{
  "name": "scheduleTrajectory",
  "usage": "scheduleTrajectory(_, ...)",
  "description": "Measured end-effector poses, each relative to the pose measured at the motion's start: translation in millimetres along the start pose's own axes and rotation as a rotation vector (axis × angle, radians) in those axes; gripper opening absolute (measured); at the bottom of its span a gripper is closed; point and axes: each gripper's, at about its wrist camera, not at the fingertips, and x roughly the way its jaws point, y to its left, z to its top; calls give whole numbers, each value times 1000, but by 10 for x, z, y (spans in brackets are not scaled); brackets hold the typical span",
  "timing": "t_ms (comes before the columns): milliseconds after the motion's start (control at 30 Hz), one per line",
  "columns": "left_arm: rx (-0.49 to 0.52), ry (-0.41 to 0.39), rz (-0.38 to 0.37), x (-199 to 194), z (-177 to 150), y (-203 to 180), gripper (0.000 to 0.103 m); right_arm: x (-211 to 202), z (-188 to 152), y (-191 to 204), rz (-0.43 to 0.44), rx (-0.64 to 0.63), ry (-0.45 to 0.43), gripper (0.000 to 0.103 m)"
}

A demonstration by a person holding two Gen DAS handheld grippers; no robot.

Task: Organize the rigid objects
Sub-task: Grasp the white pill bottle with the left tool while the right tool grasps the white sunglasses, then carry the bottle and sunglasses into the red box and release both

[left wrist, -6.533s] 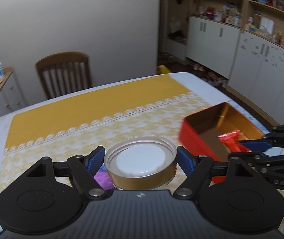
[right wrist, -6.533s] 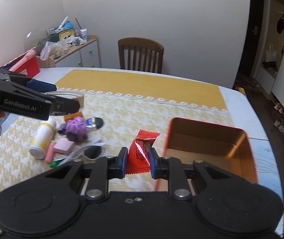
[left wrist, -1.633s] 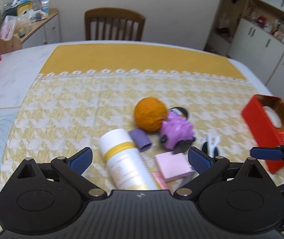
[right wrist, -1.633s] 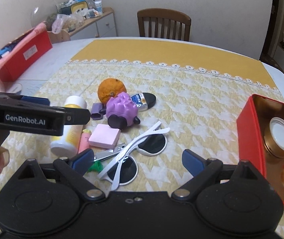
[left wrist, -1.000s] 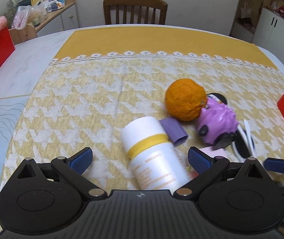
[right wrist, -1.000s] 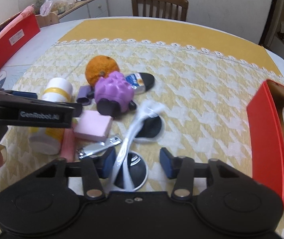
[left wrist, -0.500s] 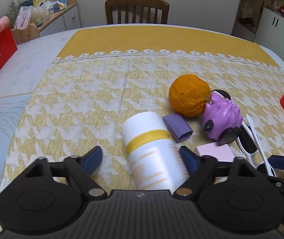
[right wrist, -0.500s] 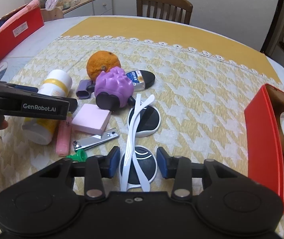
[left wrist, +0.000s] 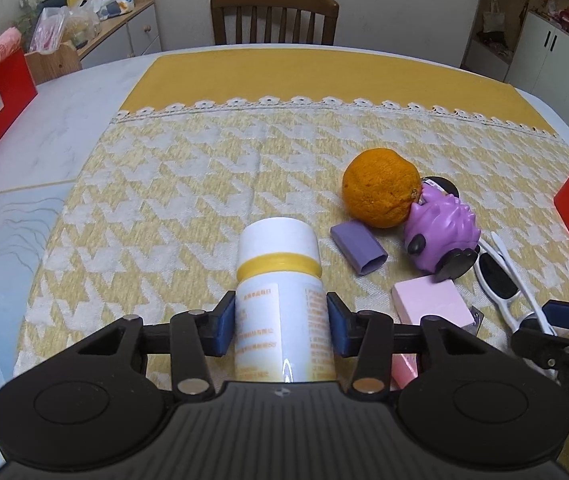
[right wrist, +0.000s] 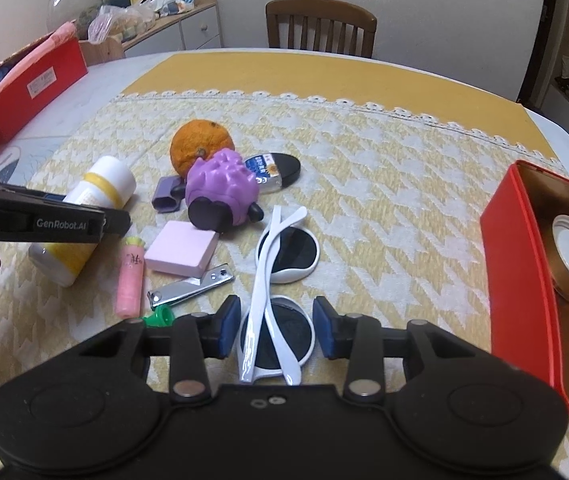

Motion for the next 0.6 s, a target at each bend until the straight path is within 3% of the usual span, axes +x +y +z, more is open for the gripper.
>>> scheduleTrajectory(100,-3,11,-6,-32,-20,20,46,-65,-12,-35,9,18,-12,38)
scheduleTrajectory(133,-6,15,-9,-43,-25,26,46,-97,-13,-47,14,22,-18,18)
scheduleTrajectory(167,-10,19,-11,-56,-28,30,46,-127,-13,-54,18,25,-24,9)
scheduleTrajectory(367,-3,12,-20,-154,-20,-5,46,-194,-56,-114,22,13,-11,6)
scheduleTrajectory(600,28,-2,-83,-346,52,-182,46,-425,-55,-198,22,26,-75,6)
